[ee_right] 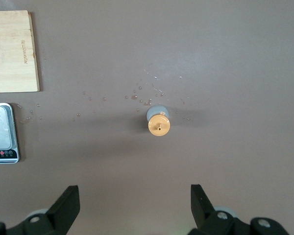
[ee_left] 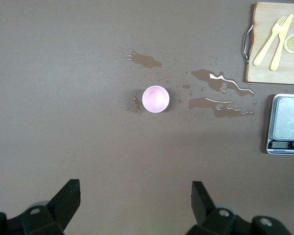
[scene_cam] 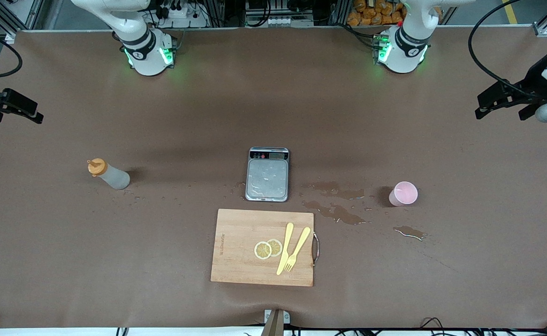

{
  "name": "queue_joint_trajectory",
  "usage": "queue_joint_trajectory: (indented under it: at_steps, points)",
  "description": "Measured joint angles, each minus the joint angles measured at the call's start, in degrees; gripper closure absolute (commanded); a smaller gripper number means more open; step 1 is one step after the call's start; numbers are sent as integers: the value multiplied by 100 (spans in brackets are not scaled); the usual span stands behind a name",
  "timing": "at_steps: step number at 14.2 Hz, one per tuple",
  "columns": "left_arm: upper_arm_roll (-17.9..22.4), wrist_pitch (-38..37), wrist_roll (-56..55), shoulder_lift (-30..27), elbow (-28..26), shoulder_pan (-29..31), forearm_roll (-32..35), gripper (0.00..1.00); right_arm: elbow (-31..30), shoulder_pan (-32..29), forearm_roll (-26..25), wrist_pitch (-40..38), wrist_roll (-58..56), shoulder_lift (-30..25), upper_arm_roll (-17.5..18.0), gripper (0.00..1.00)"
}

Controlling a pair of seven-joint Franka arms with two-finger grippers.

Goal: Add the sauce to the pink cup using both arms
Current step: 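Move the left gripper toward the pink cup while the right gripper approaches the bottle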

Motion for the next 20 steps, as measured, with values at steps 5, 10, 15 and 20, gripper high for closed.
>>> queue_joint_trajectory:
  at_steps: [5, 10, 15, 20]
  points:
    - [0, 0, 0, 0, -2, 16, 0, 0, 0, 0, 0, 0, 0, 0, -3, 0]
    - [-65, -16, 15, 17, -53, 10, 254, 0, 6, 0, -6, 36, 0, 0, -19, 0]
    - [-142, -16, 15, 121, -69, -13, 321, 0, 21, -33, -19, 428, 1, -1, -74, 0]
    - [-192, -22, 11, 536, -118, -24, 325, 0, 14, -42, -32, 494, 1, 56, -74, 0]
